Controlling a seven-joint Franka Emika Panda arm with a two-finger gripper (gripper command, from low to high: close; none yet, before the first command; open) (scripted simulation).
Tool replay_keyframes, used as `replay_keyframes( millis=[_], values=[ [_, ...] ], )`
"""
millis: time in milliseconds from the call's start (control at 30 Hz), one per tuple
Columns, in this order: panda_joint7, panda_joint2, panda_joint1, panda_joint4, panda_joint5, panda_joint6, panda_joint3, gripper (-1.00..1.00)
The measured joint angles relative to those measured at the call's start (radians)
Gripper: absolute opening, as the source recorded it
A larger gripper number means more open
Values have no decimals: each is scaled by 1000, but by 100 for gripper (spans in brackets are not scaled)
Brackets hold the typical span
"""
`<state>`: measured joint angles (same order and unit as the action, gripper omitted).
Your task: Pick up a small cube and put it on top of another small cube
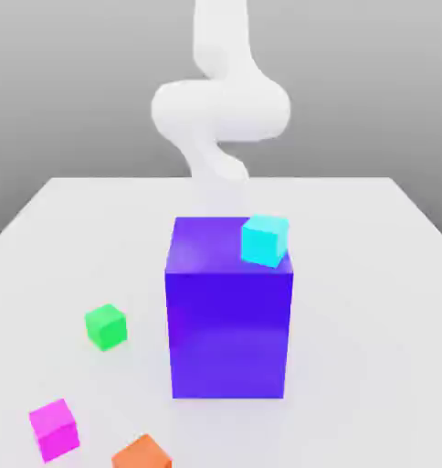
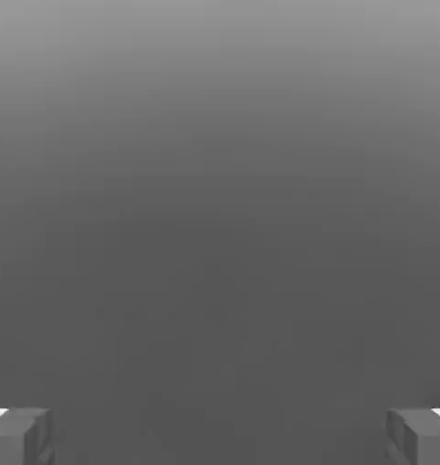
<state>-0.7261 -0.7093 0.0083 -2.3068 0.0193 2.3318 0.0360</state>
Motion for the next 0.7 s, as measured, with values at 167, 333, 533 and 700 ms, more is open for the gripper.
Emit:
replay_keyframes(
  millis=[167,333,533,700],
  values=[
    [162,184,17,-14,26,66,84,0],
    [340,362,31,-28,21,130,175,0],
    [593,582,27,-44,-39,206,265,0],
    [829,771,-33,-57,-125,267,287,0]
  ],
)
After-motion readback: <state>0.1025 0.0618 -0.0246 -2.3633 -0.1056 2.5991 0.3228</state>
